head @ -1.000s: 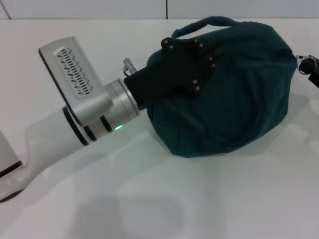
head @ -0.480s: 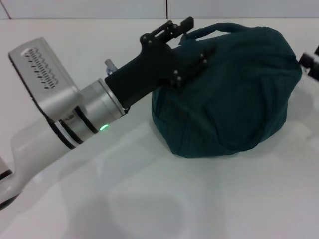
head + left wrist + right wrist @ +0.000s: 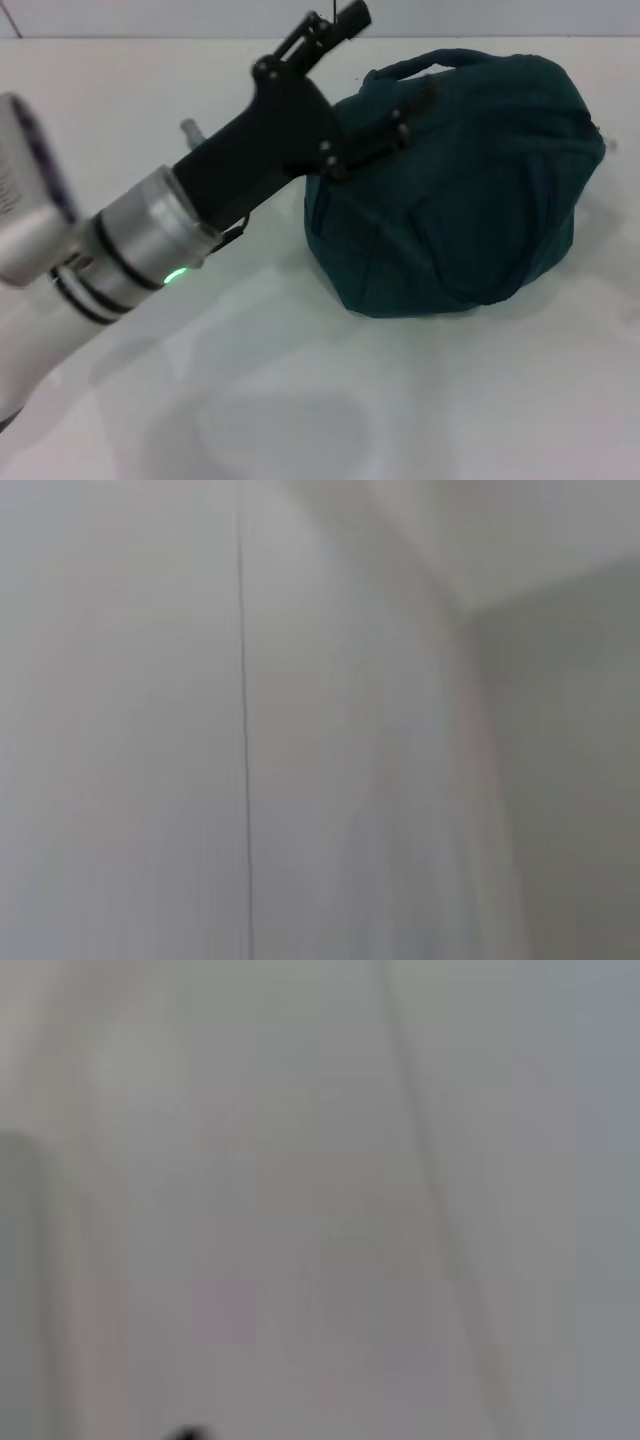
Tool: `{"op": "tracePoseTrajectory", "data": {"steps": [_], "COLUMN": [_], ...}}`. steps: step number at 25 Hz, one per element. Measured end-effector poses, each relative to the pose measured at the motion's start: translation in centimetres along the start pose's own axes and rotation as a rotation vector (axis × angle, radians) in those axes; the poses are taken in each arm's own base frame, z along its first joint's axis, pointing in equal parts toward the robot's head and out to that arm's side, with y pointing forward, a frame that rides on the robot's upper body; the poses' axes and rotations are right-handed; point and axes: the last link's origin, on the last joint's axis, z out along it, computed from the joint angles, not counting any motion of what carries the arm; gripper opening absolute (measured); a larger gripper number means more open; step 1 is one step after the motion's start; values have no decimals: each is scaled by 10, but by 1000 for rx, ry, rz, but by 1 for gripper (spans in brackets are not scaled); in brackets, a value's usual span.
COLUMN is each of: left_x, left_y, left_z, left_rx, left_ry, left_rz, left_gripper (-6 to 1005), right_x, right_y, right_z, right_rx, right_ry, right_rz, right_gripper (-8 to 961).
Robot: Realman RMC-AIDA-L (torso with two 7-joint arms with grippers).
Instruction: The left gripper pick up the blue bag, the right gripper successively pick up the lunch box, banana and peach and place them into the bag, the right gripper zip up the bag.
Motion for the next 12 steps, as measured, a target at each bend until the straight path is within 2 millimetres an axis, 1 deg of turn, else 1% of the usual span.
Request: {"op": "tracePoseTrajectory", "data": {"steps": [1,3,5,6,9,12], "left_x": [2,3,1,-1,-3,-4], "left_y": [1,4,6,8,13,17], "left_z": [-3,-8,-16,-23,-40,-54], "left_rx": [-1,-10,-22,-26,-31,-27], "left_ry": [18,26,13,2,-3,-13], "left_rz": [-1,-5,-26,-45,-78,-85], "left_gripper": [876,876,876,875,875,875], "right_x": [-3,-1,3,6,13,14], "right_y": [9,25,34,38,44,43], "right_z": [3,12,20,25,36,43], "right_rx": [-67,-226,-326,-368,-438,-458], "right_ry": [-14,27,68,92,143,155], "right_rz": [-16,-20,-9,-2,5,3], "right_gripper": [721,721,721,721,721,722]}}
